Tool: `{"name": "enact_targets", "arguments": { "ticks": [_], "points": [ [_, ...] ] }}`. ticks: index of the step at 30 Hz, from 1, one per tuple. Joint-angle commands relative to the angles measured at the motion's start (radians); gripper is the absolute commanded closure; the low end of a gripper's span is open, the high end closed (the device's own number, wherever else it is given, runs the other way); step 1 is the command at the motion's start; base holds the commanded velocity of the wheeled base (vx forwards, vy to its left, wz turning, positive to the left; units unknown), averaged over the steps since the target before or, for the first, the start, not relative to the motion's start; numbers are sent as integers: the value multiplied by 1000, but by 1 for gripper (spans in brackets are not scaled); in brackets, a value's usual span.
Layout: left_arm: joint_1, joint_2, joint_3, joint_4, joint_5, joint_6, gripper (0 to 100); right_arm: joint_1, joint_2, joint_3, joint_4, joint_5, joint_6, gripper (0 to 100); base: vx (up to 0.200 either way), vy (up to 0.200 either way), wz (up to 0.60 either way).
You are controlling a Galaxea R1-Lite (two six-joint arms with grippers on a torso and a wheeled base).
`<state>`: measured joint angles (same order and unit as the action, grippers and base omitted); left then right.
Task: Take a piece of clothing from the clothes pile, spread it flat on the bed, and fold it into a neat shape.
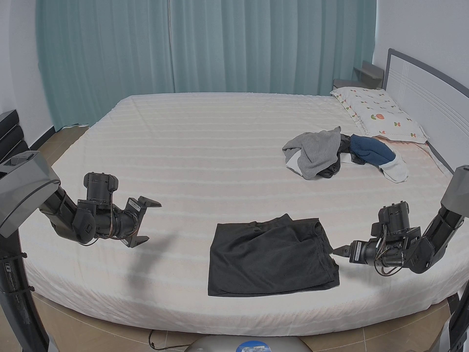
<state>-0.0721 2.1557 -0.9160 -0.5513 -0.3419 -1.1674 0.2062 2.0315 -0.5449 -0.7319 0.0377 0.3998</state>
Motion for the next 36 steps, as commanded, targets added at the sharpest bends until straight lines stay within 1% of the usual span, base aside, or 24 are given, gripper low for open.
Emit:
{"name": "enact_targets", "arguments": {
  "ticks": [1, 2, 3, 4, 5, 6, 7, 9, 10, 12, 15, 16, 19, 22, 24, 28, 30, 36],
  "points": [
    [-2, 4, 0, -1, 1, 2, 0, 15, -4, -79, -4, 21, 40, 0, 0, 0, 0],
    [-2, 4, 0, -1, 3, 2, 0, 22, 1, -96, -4, 27, 59, 0, 0, 0, 0],
    [-2, 6, 0, -1, 6, 2, 0, 38, 12, -121, -4, 44, 97, 0, 0, 0, 0],
    [-2, 6, 0, -1, 6, 2, 0, 38, 12, -121, -4, 44, 97, 0, 0, 0, 0],
    [-2, 6, 0, -2, 11, 0, 0, 65, 38, -155, -4, 91, 177, 0, 0, 0, 0],
    [-2, 6, 0, -1, 12, 0, 0, 75, 47, -162, -6, 105, 200, 0, 0, 0, 0],
    [-2, 4, 0, -1, 12, 0, 0, 88, 67, -185, -6, 133, 252, 0, 0, 0, 0],
    [-2, 6, 0, -1, 12, 0, 0, 99, 96, -216, -6, 174, 330, 0, 0, 0, 0],
    [-2, 4, 0, -1, 12, 0, 0, 105, 119, -236, -6, 205, 381, 0, 200, 0, 0],
    [-3, 4, 2, -1, 12, 2, 0, 107, 142, -253, -6, 231, 416, 0, 200, 0, 0],
    [-8, 6, 2, -1, 12, 8, 0, 101, 161, -282, -4, 255, 436, 0, 200, 0, 0],
    [-11, 6, 3, -1, 14, 20, 0, 101, 170, -288, -4, 260, 436, 0, 0, 0, 0],
    [-12, 6, 17, -1, 14, 52, 0, 101, 225, -333, -7, 261, 452, 0, 0, 0, 0],
    [-12, 6, 22, -1, 14, 60, 0, 98, 279, -379, -7, 252, 481, 0, 0, 0, 0],
    [-12, 6, 22, -1, 14, 60, 0, 81, 300, -397, -9, 246, 493, 0, 0, 0, 0],
    [-12, 6, 20, -2, 14, 60, 0, 16, 305, -411, -61, 245, 511, 0, 0, 0, 0],
    [-12, 6, 20, -1, 14, 60, 0, -1, 314, -409, -81, 243, 527, 0, 0, 0, 0],
    [-12, 6, 20, -1, 14, 58, 0, -28, 322, -402, -87, 242, 528, 0, 0, 0, 0]
  ]
}}
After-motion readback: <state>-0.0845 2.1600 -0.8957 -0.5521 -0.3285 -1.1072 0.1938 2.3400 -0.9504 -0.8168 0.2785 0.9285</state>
